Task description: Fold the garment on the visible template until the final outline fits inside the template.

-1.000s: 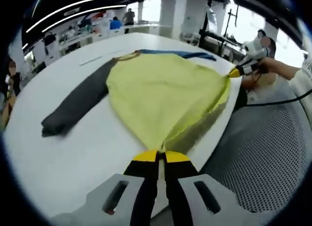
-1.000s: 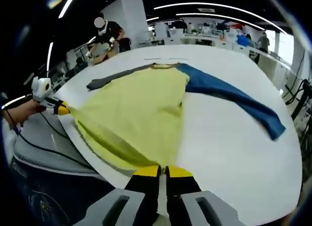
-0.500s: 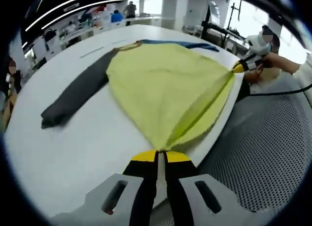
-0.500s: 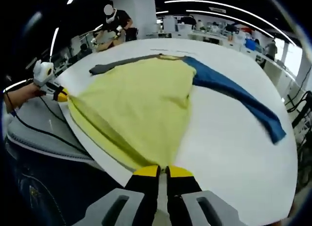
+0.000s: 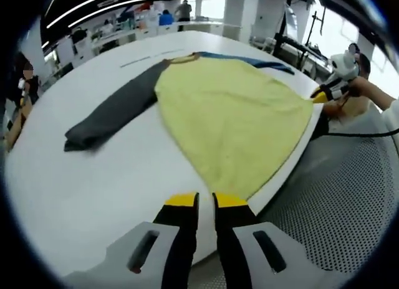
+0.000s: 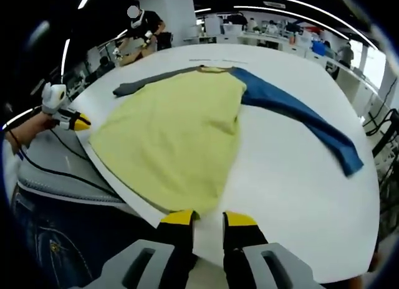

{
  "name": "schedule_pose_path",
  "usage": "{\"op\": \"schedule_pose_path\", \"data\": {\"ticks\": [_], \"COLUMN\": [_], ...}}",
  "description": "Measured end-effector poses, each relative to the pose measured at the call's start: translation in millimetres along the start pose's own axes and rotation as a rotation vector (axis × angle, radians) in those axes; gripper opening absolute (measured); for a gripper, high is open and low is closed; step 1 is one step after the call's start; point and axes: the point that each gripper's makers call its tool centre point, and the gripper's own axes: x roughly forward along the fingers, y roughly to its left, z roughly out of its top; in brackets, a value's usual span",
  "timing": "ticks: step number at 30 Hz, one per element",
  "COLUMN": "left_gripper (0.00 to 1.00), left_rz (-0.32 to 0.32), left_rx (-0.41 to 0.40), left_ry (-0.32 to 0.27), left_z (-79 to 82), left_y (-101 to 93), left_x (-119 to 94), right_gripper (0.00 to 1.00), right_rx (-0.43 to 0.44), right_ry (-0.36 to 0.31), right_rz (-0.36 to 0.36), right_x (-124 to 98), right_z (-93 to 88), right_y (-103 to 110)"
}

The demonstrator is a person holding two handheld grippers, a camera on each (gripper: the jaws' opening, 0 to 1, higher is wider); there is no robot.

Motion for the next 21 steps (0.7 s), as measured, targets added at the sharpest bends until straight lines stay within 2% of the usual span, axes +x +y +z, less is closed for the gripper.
{"op": "schedule_pose_path", "data": {"ticks": [2,4,8,11,14,21], "left_gripper": [0.15,0.24,0.38,0.48,0.56,0.75], "left_rz": [0.001,0.006,0.007,0.015,0.023,0.003], "left_rx": [-0.023,-0.039,-0.080,-0.086,-0.074,-0.056], "left_ry": [-0.012,-0.040,-0.086,-0.120,-0.178,-0.245], "left_z": [3.0,8.1,16.1,21.9,32.0,49.1], "left_y": [1.3,2.3,5.3,7.7,10.4,1.2], "left_x": [1,0,-1,-2,-3,-6], "right_gripper": [0.17,0.20,0.32,0.39,0.44,0.49], "right_rx": [-0.005,0.006,0.037,0.055,0.060,0.043], "right_ry": [-0.014,-0.035,-0.101,-0.140,-0.165,-0.231], "right_rz": [0.005,0.005,0.015,0.029,0.044,0.064], "right_x": [0,1,1,1,2,4], "right_z": [4.1,10.2,24.3,33.6,41.3,63.4], "right_y": [0,-1,-3,-3,-4,-10]}}
